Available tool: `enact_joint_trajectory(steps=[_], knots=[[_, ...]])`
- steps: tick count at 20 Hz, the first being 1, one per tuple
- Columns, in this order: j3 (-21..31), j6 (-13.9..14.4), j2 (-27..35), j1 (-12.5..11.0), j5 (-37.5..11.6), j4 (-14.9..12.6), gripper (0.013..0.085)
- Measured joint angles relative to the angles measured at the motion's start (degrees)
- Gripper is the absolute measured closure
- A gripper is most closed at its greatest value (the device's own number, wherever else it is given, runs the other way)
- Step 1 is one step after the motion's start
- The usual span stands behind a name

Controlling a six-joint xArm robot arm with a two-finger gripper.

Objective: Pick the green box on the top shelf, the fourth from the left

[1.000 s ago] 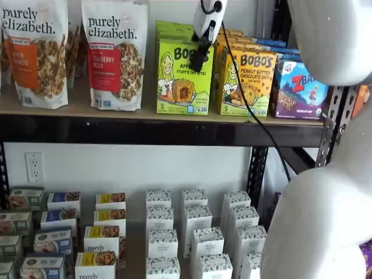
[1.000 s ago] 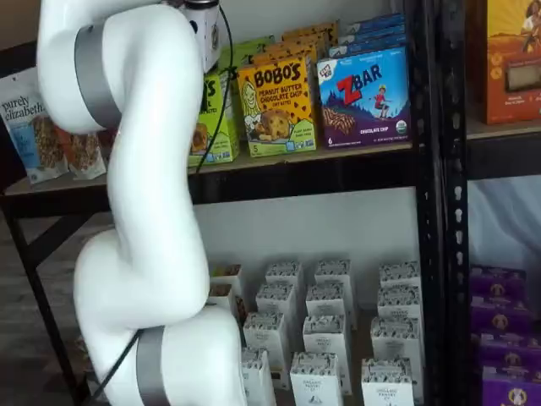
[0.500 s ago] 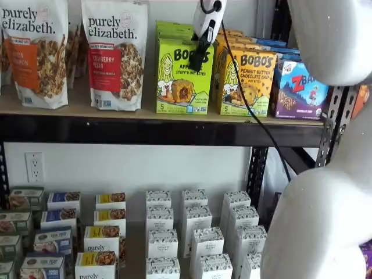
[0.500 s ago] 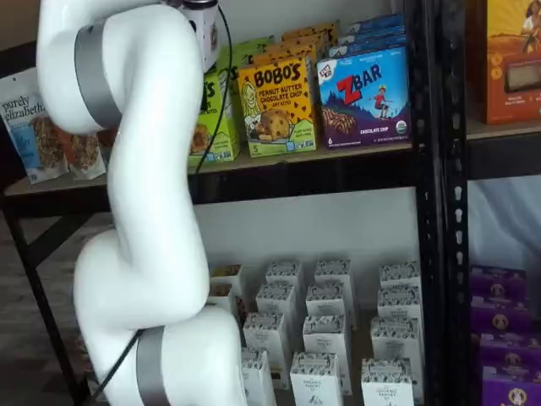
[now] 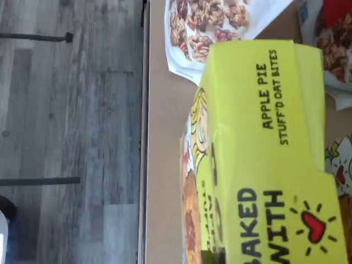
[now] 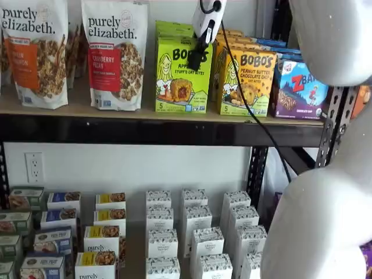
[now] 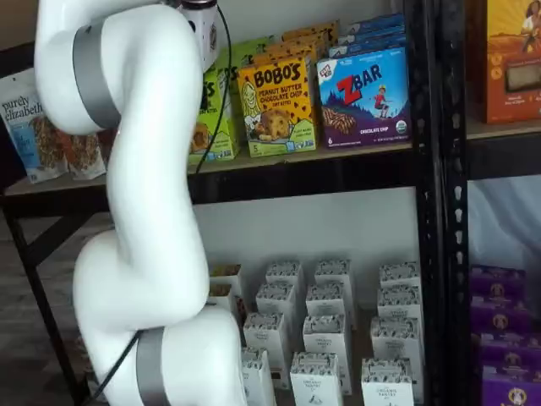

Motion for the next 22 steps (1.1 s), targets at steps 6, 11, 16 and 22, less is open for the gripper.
enact_joint_trajectory(steps=[6, 11, 16, 22], knots=[[-0.3, 0.1, 0.2, 0.1, 0.8, -0.5, 0.0690], [-0.9, 0.0, 0.4, -0.1, 2.1, -0.1, 0.0690], [-1.9, 0.0, 0.5, -0.3, 4.2, 0.2, 0.0690], [-2.1, 0.5, -0.5, 0.0, 6.4, -0.8, 0.0690]])
